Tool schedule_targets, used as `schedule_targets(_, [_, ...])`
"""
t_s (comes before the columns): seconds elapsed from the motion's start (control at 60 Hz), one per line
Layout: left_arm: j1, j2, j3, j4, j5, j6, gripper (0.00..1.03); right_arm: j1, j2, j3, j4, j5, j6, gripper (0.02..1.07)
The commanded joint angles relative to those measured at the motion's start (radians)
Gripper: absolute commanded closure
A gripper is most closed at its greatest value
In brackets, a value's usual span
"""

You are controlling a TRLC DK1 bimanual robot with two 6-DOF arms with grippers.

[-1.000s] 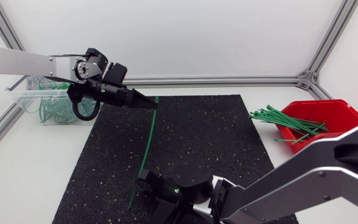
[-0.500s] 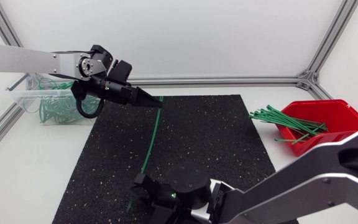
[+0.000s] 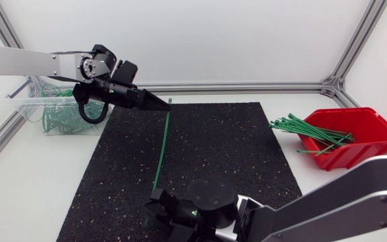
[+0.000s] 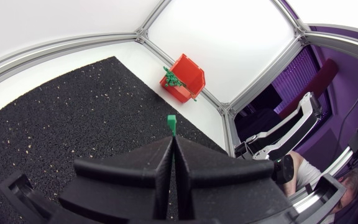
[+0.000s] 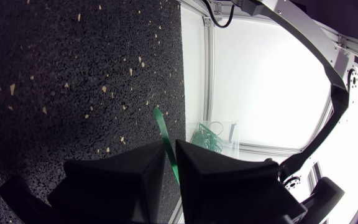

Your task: Take a green cable tie from the red box, thread the tail through the head to close it, then place it in the transparent bin on the left.

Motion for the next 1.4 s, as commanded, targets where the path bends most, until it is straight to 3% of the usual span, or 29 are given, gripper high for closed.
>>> schedule_targets(0.0, [0.003,0.03,0.029,-0.012,-0.002,0.02,1.0,-0.005,0.016,-0.021,-0.002,-0.01,0.004,0.88])
schedule_targets(0.067, [0.001,0.033,0.027,-0.012,-0.003,0.022,1.0,-0.006,0.031,-0.021,-0.002,-0.008,0.004,0.85])
schedule_targets(0.133, [-0.003,0.035,0.024,-0.012,-0.006,0.025,1.0,-0.013,0.037,-0.024,-0.002,-0.008,0.004,0.56])
schedule_targets(0.267, [-0.011,0.038,0.013,-0.012,-0.008,0.032,1.0,-0.036,0.043,-0.024,-0.002,-0.008,0.001,0.37])
schedule_targets(0.667, [-0.022,0.055,0.024,-0.014,-0.011,0.032,1.0,-0.155,0.166,0.118,-0.002,-0.027,-0.052,0.38])
schedule_targets(0.817, [-0.017,0.058,0.03,-0.014,-0.011,0.032,1.0,-0.169,0.183,0.137,-0.01,-0.036,-0.063,0.49])
schedule_targets(0.867, [-0.017,0.061,0.03,-0.014,-0.011,0.032,1.0,-0.169,0.18,0.134,-0.013,-0.039,-0.065,0.59])
schedule_targets(1.083, [-0.017,0.065,0.036,-0.014,-0.011,0.031,1.0,-0.154,0.166,0.098,-0.013,-0.039,-0.071,0.8])
schedule_targets(1.383, [-0.014,0.065,0.039,-0.02,-0.012,0.032,1.0,-0.071,0.095,-0.001,-0.013,-0.007,-0.046,0.8])
